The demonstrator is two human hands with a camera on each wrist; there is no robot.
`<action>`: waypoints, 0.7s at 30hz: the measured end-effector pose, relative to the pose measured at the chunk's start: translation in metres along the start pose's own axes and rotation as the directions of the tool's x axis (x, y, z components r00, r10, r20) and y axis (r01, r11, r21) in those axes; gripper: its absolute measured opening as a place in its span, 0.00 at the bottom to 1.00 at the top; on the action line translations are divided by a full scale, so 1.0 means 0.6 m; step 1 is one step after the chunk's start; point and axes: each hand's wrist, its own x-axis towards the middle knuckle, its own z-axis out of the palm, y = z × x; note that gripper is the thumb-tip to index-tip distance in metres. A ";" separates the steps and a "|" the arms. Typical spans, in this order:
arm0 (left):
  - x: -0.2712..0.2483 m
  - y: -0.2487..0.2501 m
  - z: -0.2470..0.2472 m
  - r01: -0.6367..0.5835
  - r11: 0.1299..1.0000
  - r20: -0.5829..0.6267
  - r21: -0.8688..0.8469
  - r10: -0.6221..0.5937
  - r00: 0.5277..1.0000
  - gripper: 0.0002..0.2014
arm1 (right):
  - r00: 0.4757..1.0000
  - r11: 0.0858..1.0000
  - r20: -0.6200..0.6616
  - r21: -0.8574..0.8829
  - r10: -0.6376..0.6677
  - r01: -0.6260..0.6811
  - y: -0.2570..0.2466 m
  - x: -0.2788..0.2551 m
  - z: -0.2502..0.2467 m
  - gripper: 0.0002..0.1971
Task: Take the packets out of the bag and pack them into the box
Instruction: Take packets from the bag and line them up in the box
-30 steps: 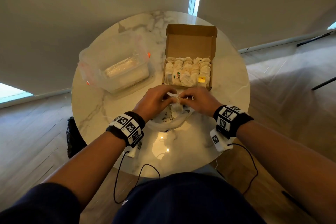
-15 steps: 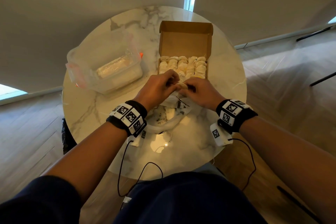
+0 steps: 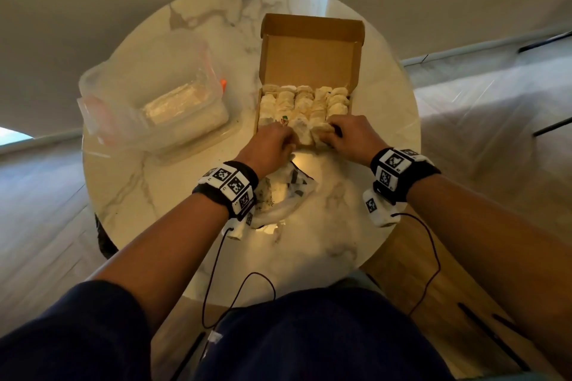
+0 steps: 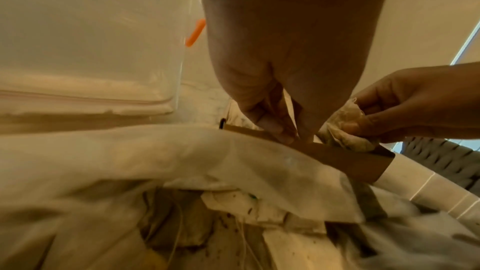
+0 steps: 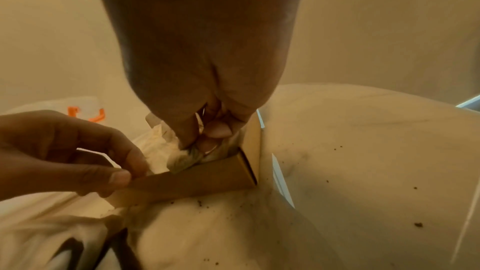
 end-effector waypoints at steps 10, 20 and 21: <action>0.004 -0.014 0.014 -0.036 0.999 -0.009 -0.021 0.036 0.999 0.08 | 0.988 0.999 -0.153 0.025 -0.018 0.022 0.006 0.020 0.026 0.12; 0.001 -0.019 0.017 -0.035 0.999 -0.028 -0.028 0.034 0.999 0.12 | 0.973 0.995 -0.221 -0.089 -0.067 0.048 0.017 0.012 0.034 0.14; 0.001 -0.020 0.018 -0.032 0.999 -0.024 -0.026 0.031 0.999 0.12 | 0.969 0.996 -0.235 -0.065 -0.077 0.063 0.015 0.009 0.033 0.12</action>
